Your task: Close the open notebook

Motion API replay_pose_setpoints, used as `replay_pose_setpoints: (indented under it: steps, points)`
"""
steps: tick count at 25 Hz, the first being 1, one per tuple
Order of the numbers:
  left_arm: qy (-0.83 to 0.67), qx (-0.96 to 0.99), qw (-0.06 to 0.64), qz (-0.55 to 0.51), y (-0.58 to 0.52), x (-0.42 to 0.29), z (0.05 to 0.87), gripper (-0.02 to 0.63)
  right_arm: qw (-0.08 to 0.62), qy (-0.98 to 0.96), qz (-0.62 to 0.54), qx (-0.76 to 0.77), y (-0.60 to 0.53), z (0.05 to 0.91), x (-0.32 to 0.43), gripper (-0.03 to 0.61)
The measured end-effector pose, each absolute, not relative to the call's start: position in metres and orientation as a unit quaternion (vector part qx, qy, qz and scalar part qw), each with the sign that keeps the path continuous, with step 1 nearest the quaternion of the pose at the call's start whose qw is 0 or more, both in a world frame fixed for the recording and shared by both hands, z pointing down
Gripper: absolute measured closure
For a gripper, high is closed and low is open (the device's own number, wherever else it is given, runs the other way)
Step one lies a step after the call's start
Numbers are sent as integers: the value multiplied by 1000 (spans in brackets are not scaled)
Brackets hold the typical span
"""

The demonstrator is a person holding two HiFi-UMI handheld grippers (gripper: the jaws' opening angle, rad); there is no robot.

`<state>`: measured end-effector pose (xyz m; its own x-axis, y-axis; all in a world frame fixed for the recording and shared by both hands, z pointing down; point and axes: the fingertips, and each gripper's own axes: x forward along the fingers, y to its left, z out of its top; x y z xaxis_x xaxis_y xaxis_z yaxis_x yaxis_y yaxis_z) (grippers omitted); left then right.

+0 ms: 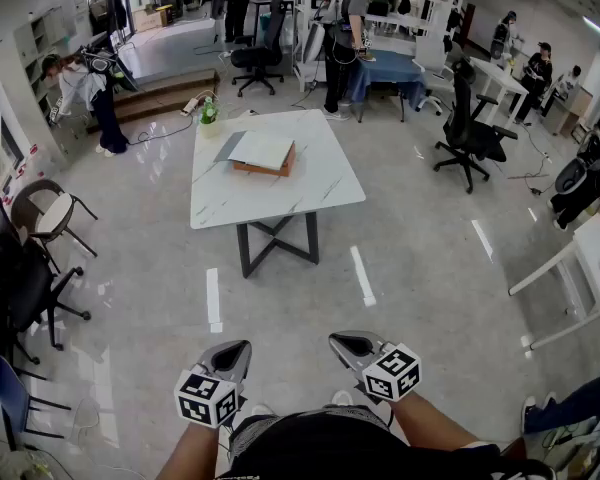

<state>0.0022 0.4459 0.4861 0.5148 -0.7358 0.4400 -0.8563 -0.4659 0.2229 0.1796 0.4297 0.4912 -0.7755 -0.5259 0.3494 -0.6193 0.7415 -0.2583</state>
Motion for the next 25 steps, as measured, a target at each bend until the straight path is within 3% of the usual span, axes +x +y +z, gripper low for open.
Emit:
replay_pose_setpoints:
  steps: [7, 14, 25]
  points:
    - [-470, 845, 202, 156, 449, 2, 489, 555, 126, -925, 184, 307, 433, 492, 177, 584]
    - [-469, 835, 259, 124, 444, 0, 497, 555, 121, -940, 166, 272, 436, 486, 155, 584]
    - [-473, 838, 243, 123, 439, -24, 492, 555, 125, -933, 172, 289, 435, 487, 131, 584]
